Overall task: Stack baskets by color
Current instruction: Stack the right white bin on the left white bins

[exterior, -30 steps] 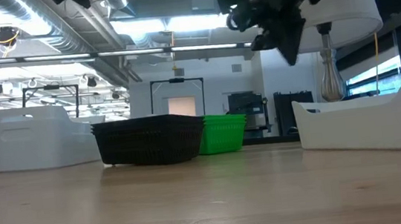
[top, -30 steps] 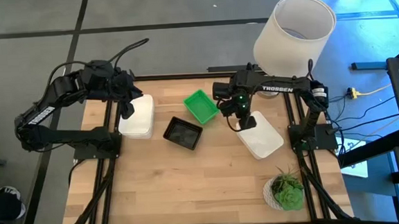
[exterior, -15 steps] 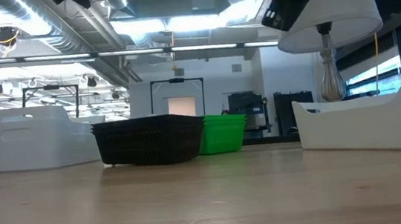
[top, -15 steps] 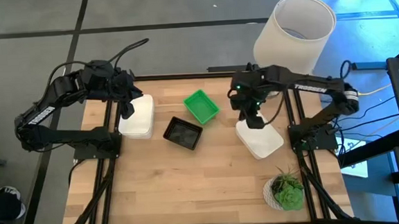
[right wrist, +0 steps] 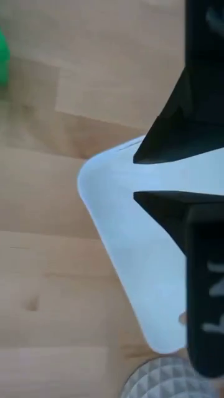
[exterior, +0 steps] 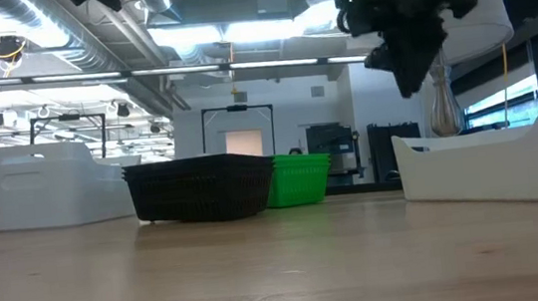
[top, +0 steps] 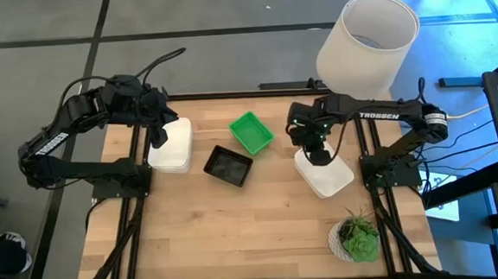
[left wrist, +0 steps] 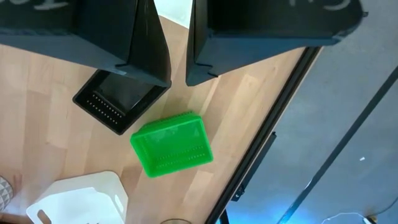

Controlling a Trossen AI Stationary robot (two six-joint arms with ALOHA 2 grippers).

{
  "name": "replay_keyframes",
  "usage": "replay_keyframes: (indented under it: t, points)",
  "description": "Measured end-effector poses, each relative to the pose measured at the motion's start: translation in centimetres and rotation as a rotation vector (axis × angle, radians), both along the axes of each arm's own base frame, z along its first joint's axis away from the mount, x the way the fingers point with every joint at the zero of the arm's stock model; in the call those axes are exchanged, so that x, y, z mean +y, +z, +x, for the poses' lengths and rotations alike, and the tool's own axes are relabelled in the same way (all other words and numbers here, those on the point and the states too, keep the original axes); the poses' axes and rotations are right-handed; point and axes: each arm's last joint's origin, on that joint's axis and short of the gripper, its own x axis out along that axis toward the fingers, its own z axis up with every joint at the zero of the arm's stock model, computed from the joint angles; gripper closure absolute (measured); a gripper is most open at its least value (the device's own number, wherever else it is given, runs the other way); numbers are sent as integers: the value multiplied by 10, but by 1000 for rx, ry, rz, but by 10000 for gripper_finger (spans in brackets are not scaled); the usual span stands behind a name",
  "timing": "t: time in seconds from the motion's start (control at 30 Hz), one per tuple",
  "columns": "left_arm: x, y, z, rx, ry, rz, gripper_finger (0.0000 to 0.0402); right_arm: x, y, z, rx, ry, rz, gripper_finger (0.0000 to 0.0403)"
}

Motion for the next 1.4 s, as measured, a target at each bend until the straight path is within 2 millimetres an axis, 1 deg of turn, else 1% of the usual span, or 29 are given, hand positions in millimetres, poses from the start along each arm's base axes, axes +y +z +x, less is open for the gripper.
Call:
replay_keyframes:
  t: [0.1,0.27,0.4,0.5,0.63,0.8,1.07,1.3,1.4]
  points:
    - [0,0,0,0,0,0,360,0,-13,-2,19,26,-7,321]
    - [0,0,0,-1,0,-1,360,-4,-27,-3,43,51,-157,321]
    - [0,0,0,-1,1,-1,360,-4,-34,-4,47,56,-164,321]
    - [0,0,0,-2,2,-1,360,-3,-38,-4,38,101,-172,321]
    - [0,0,0,-6,8,-9,360,-4,-46,-3,13,114,-185,321]
    - [0,0,0,-10,18,-16,360,-5,-49,-3,6,167,-219,321]
    - [0,0,0,-10,19,-17,360,-9,-49,-2,-6,160,-226,321]
    - [0,0,0,-10,19,-17,360,-7,-49,-2,-28,171,-164,321]
    - [0,0,0,-10,19,-17,360,-7,-54,0,-7,172,-155,321]
